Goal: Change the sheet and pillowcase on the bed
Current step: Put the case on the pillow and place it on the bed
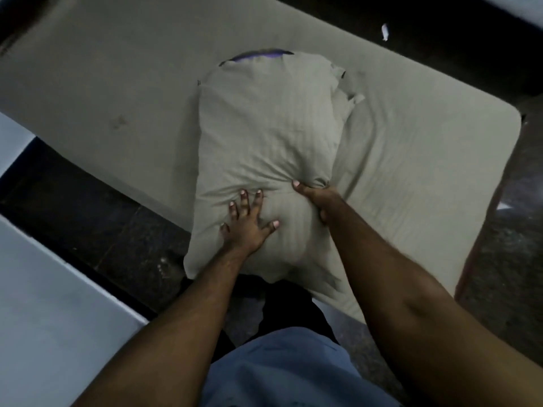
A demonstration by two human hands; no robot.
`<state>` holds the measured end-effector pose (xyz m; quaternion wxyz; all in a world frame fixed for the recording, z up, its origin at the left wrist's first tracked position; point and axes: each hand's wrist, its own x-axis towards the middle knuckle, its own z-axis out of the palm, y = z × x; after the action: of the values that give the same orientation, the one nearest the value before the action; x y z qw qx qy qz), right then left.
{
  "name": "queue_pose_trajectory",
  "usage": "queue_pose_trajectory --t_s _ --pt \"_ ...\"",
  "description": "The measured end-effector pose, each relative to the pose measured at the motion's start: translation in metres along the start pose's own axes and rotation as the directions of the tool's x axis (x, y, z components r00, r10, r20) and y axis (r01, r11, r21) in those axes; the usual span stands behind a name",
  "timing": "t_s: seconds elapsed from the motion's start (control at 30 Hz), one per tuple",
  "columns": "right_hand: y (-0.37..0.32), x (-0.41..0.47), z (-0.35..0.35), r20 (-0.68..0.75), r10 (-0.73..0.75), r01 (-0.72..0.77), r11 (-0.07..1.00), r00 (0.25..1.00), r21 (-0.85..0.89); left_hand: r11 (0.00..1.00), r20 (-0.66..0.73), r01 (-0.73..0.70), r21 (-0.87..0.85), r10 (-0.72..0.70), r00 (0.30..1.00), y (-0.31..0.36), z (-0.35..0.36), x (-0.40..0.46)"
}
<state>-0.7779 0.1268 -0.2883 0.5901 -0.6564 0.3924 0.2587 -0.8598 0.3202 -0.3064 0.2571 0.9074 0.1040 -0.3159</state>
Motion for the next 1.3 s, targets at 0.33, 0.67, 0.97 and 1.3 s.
queue_pose_trajectory --t_s 0.33,0.67,0.97,1.3 --pt "-0.097 -0.077 0.164 -0.077 -0.277 0.270 0.959 0.958 -0.088 0.973 -0.378 -0.054 -0.225 -0.036 0.925 -0.078 -0.127 -0.001" --pt "-0.206 -0.155 0.401 -0.057 -0.550 0.507 0.802 0.833 -0.315 0.844 -0.395 -0.331 -0.423 0.157 0.905 -0.234 -0.355 0.032" --pt "-0.298 -0.179 0.552 0.062 -0.660 0.658 0.728 0.749 -0.191 0.892 -0.596 -0.272 -0.360 0.005 0.803 -0.302 -0.517 0.056" --pt "-0.386 -0.139 0.685 0.092 -0.661 0.666 0.746 0.744 -0.026 0.858 -0.485 -0.504 -0.102 0.399 0.778 -0.403 -0.632 0.107"
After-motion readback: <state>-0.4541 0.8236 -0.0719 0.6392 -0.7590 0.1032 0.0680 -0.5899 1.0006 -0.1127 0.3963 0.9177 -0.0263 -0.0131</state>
